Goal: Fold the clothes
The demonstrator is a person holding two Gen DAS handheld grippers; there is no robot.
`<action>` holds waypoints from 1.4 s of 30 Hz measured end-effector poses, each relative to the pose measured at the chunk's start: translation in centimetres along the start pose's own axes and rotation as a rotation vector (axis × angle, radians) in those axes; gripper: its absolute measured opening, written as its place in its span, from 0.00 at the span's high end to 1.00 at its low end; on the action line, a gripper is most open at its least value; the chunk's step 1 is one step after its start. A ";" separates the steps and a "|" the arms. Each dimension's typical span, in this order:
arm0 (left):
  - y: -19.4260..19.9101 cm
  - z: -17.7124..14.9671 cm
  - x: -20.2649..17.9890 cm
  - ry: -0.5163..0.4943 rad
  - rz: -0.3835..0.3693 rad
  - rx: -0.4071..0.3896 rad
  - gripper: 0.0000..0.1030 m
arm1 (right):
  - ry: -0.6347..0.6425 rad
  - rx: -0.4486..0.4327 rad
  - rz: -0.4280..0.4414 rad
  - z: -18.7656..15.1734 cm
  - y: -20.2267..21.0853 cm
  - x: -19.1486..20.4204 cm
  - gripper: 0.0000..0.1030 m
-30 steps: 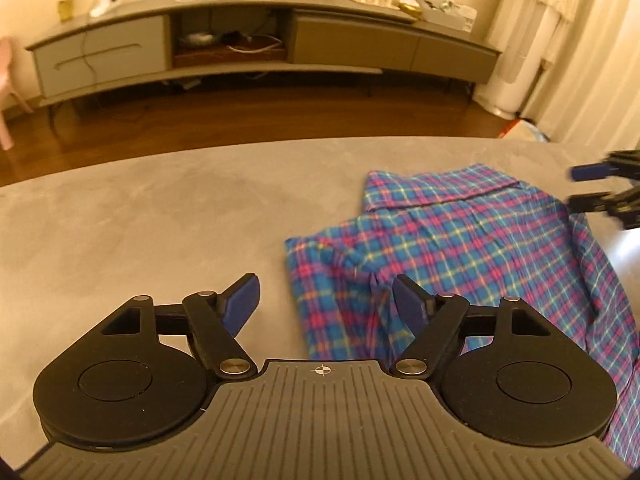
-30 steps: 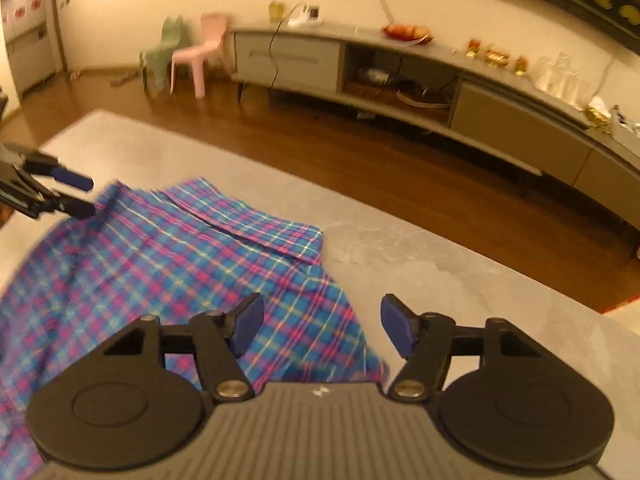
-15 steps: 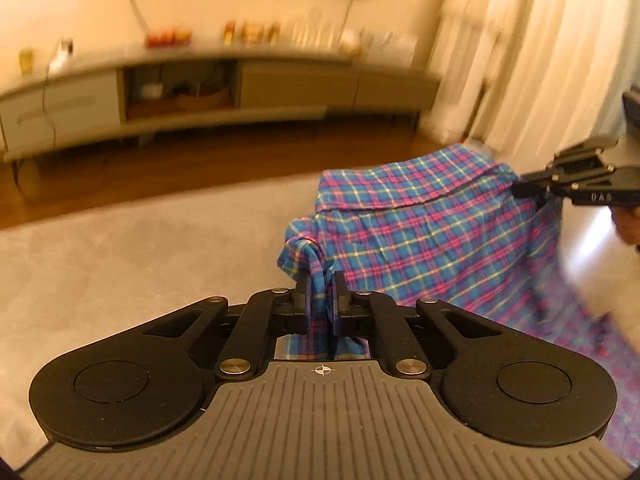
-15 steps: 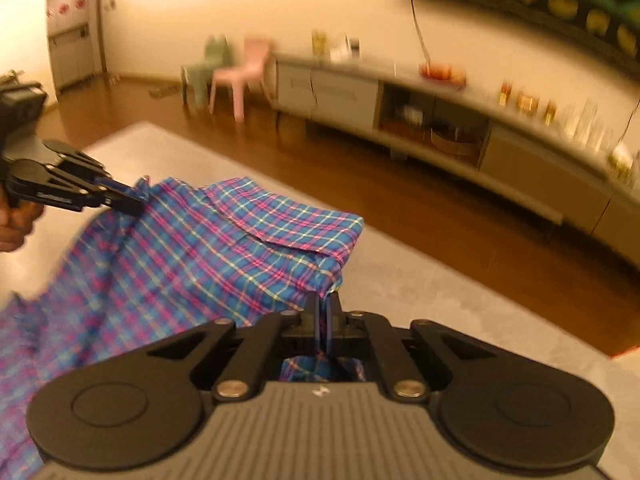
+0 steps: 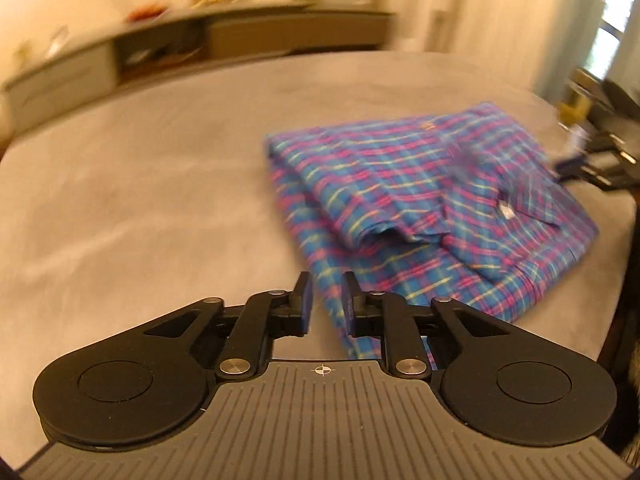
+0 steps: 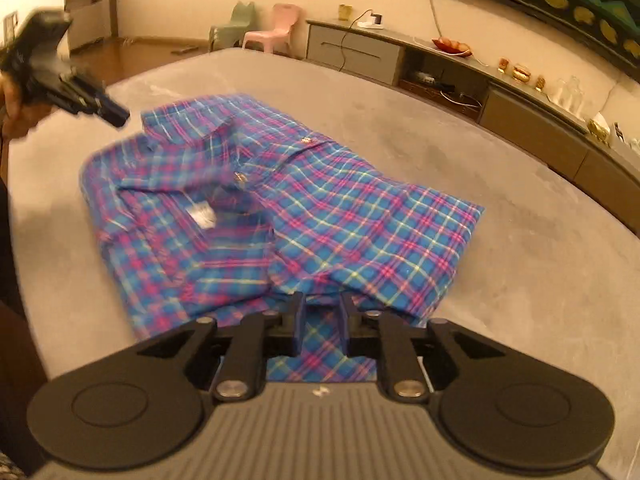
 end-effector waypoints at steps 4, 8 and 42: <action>1.5 0.3 -2.3 0.085 -0.138 -0.036 0.83 | -0.123 -0.088 0.072 0.1 3.5 -0.2 0.67; 1.2 -0.4 -8.1 -0.143 -0.170 -0.011 0.75 | 0.012 -0.061 -0.109 -0.9 3.1 1.5 0.67; -0.6 -2.6 -5.8 0.012 -0.160 0.038 0.72 | 0.598 0.000 -0.287 -1.7 -2.5 15.5 0.95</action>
Point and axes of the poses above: each gripper's, at about its wrist camera, not at the fingertips, and y roughly against the way its jaws point, x to its left, z to its top, the point moved 7 cm from there along -y, roughly the way its jaws point, and after that the axes turned 11 degrees about x, right-handed, at the moved point
